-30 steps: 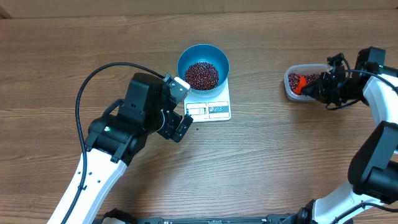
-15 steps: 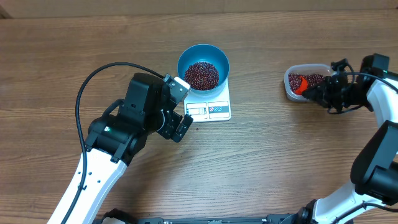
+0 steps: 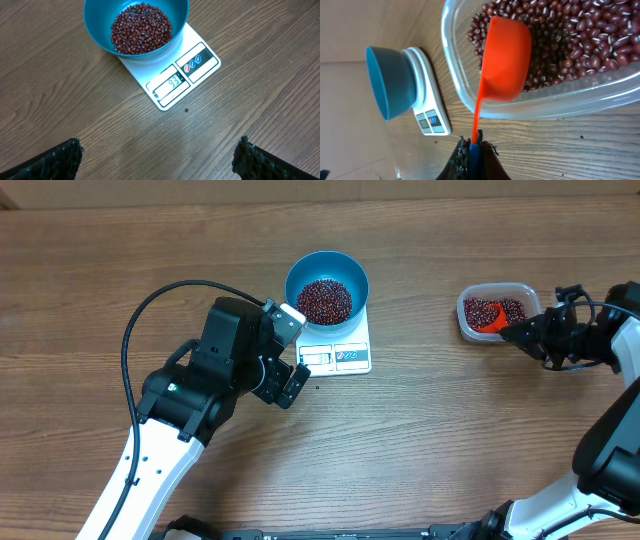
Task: Scoop item into bowl and weigh 150g on scale
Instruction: 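Scoop a third load of beans with right gripper and lift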
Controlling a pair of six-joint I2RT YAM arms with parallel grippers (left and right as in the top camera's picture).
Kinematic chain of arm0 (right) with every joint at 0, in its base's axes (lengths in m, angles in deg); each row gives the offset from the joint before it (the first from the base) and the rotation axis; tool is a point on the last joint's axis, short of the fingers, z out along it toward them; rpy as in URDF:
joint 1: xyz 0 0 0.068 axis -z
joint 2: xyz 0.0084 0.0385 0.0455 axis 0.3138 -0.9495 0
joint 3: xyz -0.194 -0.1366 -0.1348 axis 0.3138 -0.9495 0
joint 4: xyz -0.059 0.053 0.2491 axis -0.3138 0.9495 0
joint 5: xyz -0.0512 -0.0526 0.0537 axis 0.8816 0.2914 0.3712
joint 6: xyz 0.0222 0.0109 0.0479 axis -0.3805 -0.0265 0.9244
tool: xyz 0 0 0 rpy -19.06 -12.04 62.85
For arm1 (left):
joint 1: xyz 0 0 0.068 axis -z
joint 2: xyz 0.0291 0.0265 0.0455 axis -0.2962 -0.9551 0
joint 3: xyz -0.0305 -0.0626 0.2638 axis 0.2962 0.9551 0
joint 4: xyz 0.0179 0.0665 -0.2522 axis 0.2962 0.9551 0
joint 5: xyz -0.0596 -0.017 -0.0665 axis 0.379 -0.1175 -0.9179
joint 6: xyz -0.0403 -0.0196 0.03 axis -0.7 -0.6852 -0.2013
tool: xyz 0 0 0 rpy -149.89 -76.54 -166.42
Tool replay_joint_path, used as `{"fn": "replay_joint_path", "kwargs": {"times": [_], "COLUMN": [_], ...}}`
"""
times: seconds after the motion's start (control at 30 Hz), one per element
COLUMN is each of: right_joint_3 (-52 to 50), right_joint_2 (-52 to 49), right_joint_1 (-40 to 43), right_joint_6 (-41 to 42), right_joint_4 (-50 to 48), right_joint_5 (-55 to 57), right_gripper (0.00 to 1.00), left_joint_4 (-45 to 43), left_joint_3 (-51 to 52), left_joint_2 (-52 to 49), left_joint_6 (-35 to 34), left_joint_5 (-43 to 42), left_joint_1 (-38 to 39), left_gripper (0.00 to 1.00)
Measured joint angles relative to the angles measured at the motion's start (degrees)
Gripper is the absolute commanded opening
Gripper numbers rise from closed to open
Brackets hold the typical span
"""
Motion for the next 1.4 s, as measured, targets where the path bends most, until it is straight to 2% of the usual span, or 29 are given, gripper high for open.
{"fn": "replay_joint_path", "kwargs": {"times": [0.87, 1.4], "right_joint_3": [0.00, 0.00], "right_joint_2": [0.00, 0.00], "right_joint_1": [5.86, 4.61], "right_joint_6": [-7.23, -7.89], "right_joint_4": [2.58, 4.87], "right_joint_5": [-11.89, -20.52], "right_gripper": [0.04, 0.04], "left_joint_4": [0.00, 0.00], "left_joint_3": [0.00, 0.00], "left_joint_2": [0.00, 0.00], "left_joint_6": [0.00, 0.00], "left_joint_5": [0.00, 0.00], "left_joint_1": [0.00, 0.00], "left_gripper": [1.00, 1.00]}}
